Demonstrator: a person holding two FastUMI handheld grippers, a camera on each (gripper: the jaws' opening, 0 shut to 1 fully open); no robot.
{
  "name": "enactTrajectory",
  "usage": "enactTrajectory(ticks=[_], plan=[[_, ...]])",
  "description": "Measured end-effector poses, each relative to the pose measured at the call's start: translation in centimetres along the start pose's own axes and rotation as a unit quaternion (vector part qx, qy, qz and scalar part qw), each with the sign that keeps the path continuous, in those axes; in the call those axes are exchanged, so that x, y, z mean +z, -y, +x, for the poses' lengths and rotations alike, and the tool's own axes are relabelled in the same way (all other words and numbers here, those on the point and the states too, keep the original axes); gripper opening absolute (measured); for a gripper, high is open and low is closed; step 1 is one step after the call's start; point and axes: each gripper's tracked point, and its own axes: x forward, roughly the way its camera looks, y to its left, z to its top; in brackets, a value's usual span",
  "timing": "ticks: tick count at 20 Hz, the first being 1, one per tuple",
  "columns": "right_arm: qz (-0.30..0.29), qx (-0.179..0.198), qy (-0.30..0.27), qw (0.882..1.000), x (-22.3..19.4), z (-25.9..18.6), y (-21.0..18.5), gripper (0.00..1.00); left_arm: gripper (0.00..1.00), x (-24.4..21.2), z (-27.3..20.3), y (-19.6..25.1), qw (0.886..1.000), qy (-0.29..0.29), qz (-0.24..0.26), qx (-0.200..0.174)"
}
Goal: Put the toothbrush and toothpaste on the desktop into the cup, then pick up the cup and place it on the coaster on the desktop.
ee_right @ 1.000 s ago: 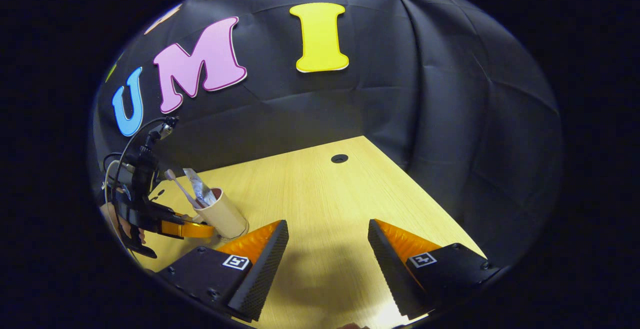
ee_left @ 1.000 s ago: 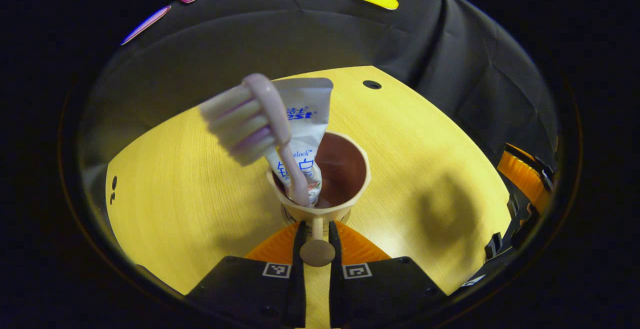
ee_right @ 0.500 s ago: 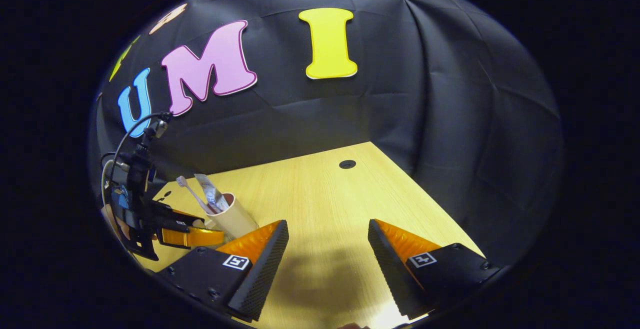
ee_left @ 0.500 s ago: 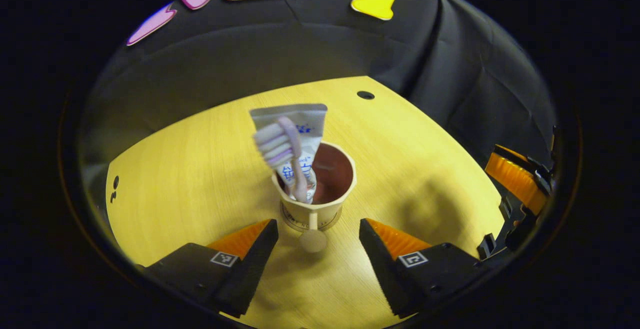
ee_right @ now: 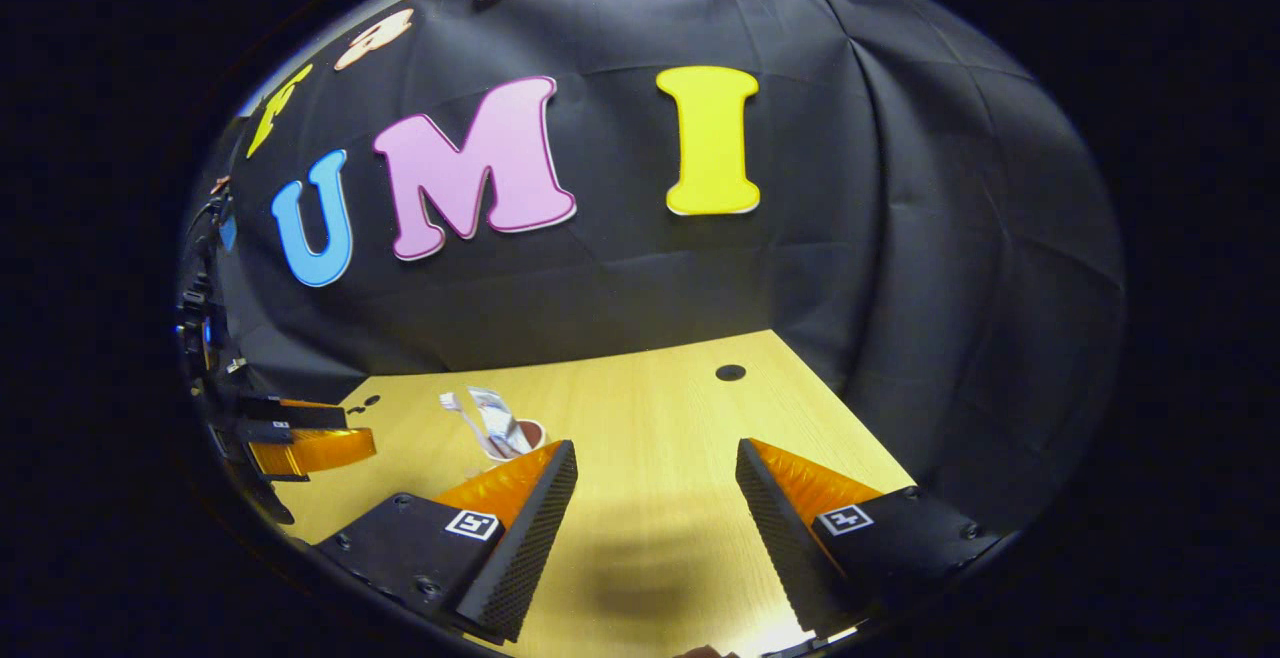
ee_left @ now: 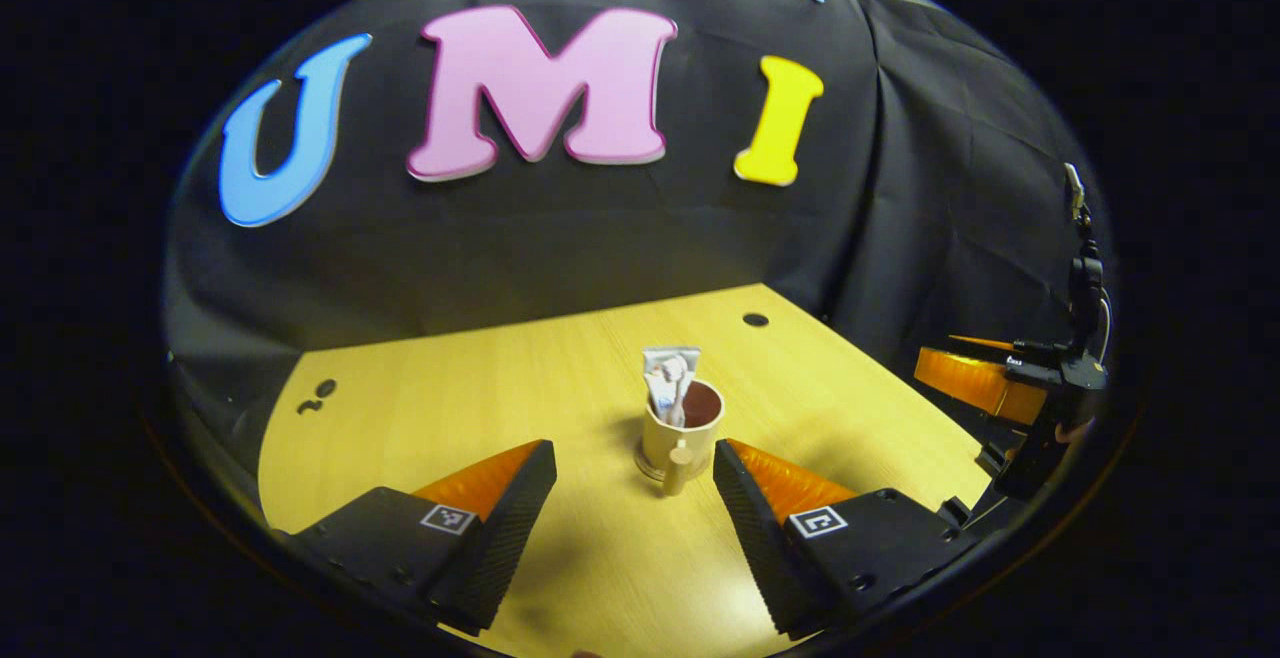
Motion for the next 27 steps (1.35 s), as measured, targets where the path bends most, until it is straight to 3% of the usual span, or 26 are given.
enactTrajectory(ticks=[7,14,18,27], plan=[[-0.024,0.029,0.033,0.999,2.6,-6.7,-5.7,0.98,0.98,1.7,-11.9,-4.5,0.994,0.094,-0.028,0.049],[0.007,0.032,0.043,0.999,3.7,-11.5,-8.5,0.98,0.98,2.4,-21.3,-7.5,0.973,0.196,-0.083,0.089],[0.019,0.029,0.046,0.998,4.2,-12.7,-8.5,0.98,0.98,2.7,-22.6,-7.4,0.968,0.217,-0.078,0.095],[0.011,0.038,0.041,0.998,3.6,-13.3,-9.0,0.98,0.98,2.2,-22.4,-6.5,0.971,0.209,-0.073,0.093]])
